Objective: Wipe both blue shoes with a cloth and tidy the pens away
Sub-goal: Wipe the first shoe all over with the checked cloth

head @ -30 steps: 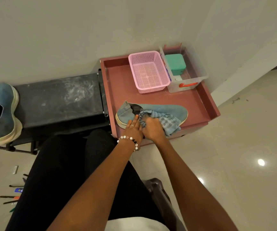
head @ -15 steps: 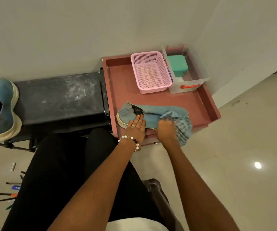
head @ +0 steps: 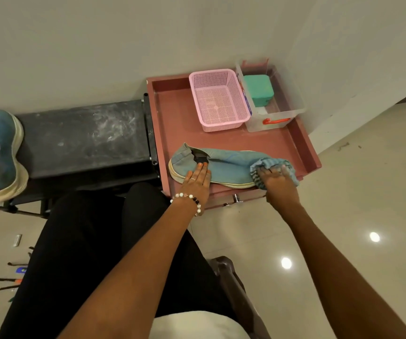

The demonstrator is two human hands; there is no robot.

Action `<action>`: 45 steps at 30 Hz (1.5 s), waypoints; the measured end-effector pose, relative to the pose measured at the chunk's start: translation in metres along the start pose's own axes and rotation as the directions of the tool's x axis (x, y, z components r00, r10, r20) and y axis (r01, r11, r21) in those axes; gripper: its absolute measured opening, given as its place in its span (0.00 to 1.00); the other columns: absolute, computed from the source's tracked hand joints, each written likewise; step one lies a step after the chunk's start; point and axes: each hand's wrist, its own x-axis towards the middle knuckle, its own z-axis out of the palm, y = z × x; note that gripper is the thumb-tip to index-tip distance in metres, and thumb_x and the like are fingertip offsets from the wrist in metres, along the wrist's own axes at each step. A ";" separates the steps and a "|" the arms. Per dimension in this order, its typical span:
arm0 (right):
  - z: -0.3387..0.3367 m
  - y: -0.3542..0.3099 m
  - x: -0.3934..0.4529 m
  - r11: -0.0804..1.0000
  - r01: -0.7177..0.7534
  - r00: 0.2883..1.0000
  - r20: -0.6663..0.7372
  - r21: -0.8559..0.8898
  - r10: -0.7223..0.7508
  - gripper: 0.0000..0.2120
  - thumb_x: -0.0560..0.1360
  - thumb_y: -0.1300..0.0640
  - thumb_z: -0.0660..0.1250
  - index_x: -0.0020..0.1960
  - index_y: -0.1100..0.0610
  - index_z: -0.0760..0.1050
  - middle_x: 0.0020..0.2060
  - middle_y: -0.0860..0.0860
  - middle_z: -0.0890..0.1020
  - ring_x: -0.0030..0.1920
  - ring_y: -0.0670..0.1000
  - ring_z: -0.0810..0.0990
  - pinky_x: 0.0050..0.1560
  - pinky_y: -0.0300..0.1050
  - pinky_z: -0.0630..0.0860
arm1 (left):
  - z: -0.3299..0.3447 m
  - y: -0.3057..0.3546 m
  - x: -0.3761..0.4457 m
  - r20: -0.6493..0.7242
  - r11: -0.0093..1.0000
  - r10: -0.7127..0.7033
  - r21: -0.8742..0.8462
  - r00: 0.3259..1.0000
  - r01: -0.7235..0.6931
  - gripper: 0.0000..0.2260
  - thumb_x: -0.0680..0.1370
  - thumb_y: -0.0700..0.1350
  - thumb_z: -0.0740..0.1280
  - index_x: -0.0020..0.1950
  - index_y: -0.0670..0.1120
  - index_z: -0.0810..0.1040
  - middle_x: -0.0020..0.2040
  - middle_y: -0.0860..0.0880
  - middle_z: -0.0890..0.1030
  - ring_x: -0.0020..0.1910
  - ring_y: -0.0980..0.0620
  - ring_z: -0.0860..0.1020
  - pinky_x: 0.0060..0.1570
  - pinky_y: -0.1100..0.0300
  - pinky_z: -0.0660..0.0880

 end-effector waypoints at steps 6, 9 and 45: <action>-0.018 -0.111 0.000 0.925 -0.203 0.979 0.055 0.320 0.196 0.16 0.74 0.66 0.61 0.61 0.68 0.72 0.57 0.65 0.76 0.58 0.62 0.74 0.62 0.52 0.70 | -0.002 0.003 0.000 0.018 1.000 -0.009 0.025 1.000 0.008 0.43 0.74 0.38 0.67 0.77 0.37 0.40 0.78 0.39 0.38 0.77 0.42 0.38 0.75 0.48 0.41; -0.021 -0.121 0.000 0.835 -0.112 0.992 0.009 0.538 0.127 0.13 0.71 0.64 0.65 0.55 0.63 0.75 0.48 0.61 0.81 0.50 0.61 0.79 0.48 0.50 0.75 | 0.000 0.001 0.002 0.016 1.000 -0.017 0.012 1.000 0.017 0.39 0.77 0.38 0.64 0.78 0.37 0.40 0.77 0.40 0.36 0.77 0.43 0.37 0.74 0.49 0.41; 0.009 -0.100 -0.007 0.931 -0.154 0.982 -0.053 0.330 0.181 0.28 0.73 0.71 0.59 0.72 0.69 0.59 0.71 0.66 0.63 0.72 0.63 0.60 0.74 0.55 0.55 | 0.002 0.002 0.003 0.029 1.000 -0.011 0.015 1.000 0.010 0.44 0.73 0.38 0.67 0.77 0.37 0.39 0.77 0.39 0.36 0.77 0.42 0.37 0.74 0.49 0.40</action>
